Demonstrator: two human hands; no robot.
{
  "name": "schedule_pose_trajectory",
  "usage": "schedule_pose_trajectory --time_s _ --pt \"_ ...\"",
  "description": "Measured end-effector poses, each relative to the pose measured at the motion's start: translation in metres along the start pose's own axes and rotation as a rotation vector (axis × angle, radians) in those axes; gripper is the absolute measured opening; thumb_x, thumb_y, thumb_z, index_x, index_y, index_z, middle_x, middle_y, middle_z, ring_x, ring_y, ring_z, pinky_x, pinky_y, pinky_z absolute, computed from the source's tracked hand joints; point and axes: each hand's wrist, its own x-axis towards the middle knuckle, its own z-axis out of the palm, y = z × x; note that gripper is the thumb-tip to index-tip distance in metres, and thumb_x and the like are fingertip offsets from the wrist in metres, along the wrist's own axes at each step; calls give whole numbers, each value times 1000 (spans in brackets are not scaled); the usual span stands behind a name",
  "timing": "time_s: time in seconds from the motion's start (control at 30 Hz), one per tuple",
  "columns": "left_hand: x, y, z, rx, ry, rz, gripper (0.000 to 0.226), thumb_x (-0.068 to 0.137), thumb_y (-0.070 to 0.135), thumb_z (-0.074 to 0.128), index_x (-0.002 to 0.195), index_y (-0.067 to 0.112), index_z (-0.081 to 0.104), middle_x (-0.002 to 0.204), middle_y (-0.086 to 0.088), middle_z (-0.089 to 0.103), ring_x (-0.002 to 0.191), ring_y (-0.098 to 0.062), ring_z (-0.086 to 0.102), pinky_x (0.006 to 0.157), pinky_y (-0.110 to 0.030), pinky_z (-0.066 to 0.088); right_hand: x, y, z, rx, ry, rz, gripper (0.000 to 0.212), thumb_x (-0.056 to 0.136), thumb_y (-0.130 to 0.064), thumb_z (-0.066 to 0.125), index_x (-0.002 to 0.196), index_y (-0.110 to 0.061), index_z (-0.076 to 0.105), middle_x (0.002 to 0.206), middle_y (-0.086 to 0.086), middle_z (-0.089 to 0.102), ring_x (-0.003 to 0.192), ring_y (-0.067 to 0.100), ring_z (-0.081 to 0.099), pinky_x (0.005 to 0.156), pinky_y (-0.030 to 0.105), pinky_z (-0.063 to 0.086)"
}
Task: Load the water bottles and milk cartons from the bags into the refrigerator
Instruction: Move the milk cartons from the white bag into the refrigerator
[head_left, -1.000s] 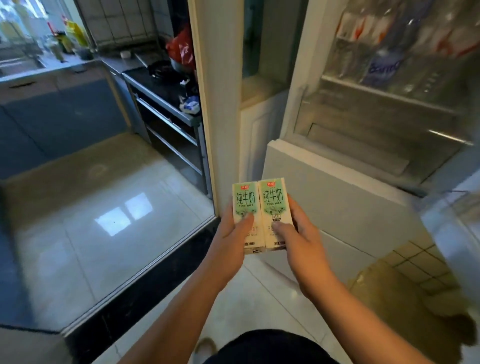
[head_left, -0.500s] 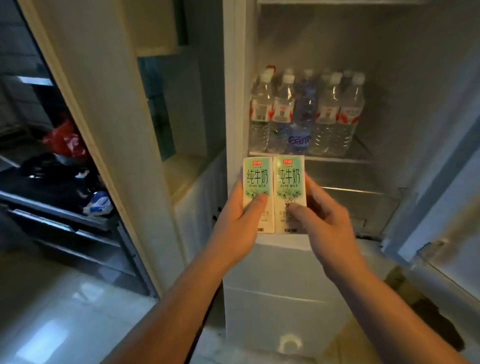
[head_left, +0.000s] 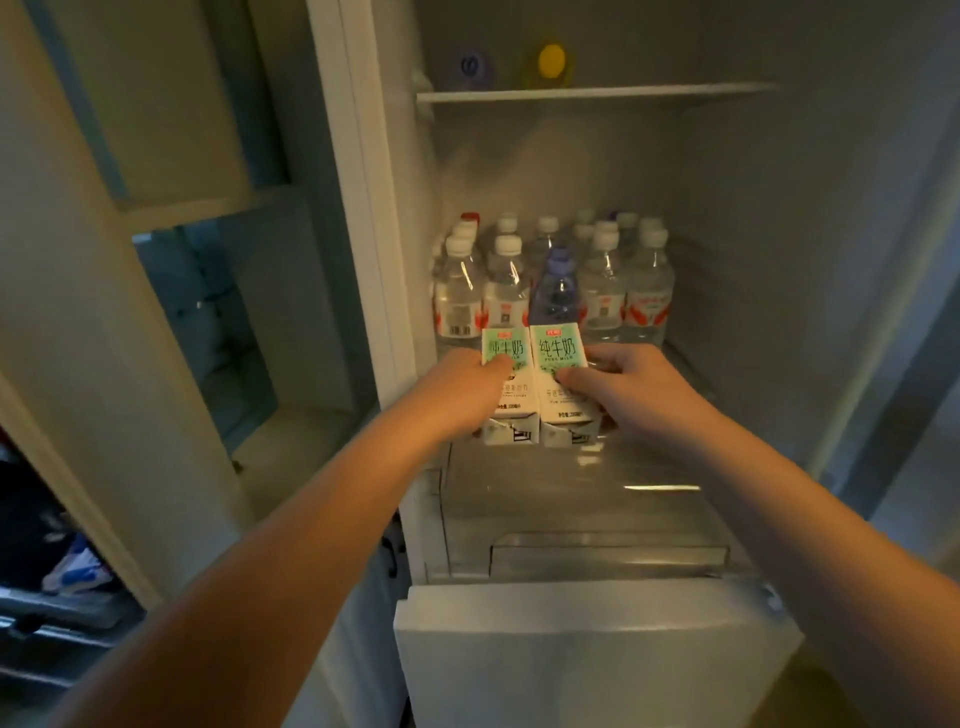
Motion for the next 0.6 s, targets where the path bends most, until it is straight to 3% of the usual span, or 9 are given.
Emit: schedule_pose_trajectory --time_s 0.07,0.23,0.4,0.53,0.6 --pt "24 3 3 90 -34 -56 32 104 34 41 113 12 62 100 -8 71 88 -24 70 75 -38 58 23 5 -7 -72 -67 93 5 93 -23 65 93 -22 70 74 -5 75 64 10 72 56 27 58" --pt "78 -4 16 279 -185 -244 29 103 25 39 95 9 62 67 -2 70 53 -14 61 47 -23 46 71 29 -14 -209 -316 371 17 95 -32 61 93 -15 64 66 2 73 60 16 69 59 31 57" --pt "113 -34 40 231 -364 -516 26 101 14 37 96 5 61 70 -6 70 69 -20 65 61 -27 46 115 69 -8 -338 -658 619 44 97 -48 51 112 -9 66 85 10 75 72 19 72 69 30 59" --pt "129 -67 59 127 -349 -708 28 102 12 32 87 6 54 55 -5 65 66 -17 60 58 -27 48 137 93 10 -345 -814 755 49 96 -40 53 126 -2 60 94 15 73 82 25 71 71 33 60" --pt "135 -80 69 88 -337 -765 26 103 14 33 88 6 53 67 -8 64 68 -18 59 64 -29 50 144 106 18 -329 -850 795 44 96 -33 56 126 -1 60 96 18 72 86 28 70 76 36 59"
